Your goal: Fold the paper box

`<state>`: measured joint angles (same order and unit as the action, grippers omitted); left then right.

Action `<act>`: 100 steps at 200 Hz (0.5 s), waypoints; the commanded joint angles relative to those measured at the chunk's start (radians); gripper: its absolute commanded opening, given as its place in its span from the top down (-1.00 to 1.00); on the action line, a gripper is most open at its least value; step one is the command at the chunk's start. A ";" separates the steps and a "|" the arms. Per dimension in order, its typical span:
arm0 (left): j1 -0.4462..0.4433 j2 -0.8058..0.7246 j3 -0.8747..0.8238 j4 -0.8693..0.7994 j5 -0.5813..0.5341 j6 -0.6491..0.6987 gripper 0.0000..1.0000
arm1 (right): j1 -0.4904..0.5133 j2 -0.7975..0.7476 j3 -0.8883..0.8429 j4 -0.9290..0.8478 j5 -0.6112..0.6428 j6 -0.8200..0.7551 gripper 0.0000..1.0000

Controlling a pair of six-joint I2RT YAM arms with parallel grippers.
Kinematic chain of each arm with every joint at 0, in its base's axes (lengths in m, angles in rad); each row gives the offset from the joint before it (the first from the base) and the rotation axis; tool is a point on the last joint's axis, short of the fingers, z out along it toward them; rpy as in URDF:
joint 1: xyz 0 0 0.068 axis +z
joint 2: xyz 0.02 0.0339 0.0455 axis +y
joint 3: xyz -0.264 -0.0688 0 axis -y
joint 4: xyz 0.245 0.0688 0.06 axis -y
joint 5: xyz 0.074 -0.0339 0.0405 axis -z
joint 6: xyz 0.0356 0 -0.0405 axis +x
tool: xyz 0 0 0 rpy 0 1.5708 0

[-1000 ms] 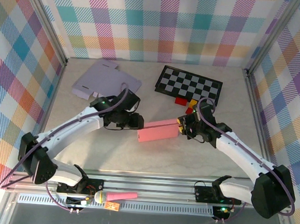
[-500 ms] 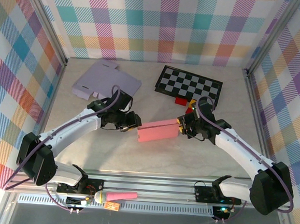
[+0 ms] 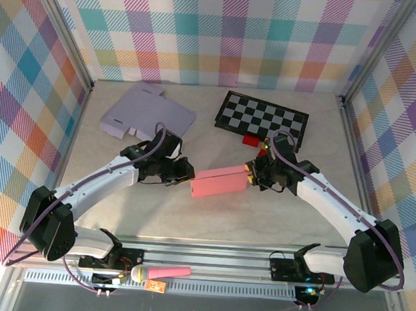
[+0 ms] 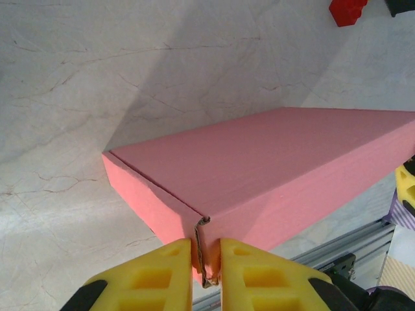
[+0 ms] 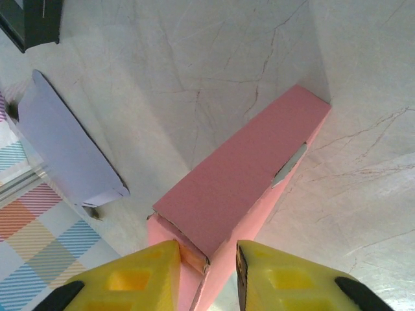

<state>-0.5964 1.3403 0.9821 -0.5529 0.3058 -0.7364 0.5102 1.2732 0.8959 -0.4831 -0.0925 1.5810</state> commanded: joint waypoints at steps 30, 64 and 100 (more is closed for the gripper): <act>-0.002 0.028 -0.041 -0.068 -0.027 0.055 0.71 | 0.005 0.053 -0.021 -0.278 -0.019 0.000 0.42; -0.058 0.030 0.005 -0.068 -0.052 0.120 0.73 | 0.005 0.025 0.062 -0.262 -0.030 -0.102 0.35; -0.124 0.012 0.006 -0.058 -0.134 0.155 0.76 | 0.002 -0.019 0.074 -0.232 -0.103 -0.168 0.20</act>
<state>-0.6716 1.3376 0.9993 -0.5694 0.2317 -0.6342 0.5083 1.2797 0.9703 -0.6537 -0.1089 1.4811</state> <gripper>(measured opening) 0.125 0.368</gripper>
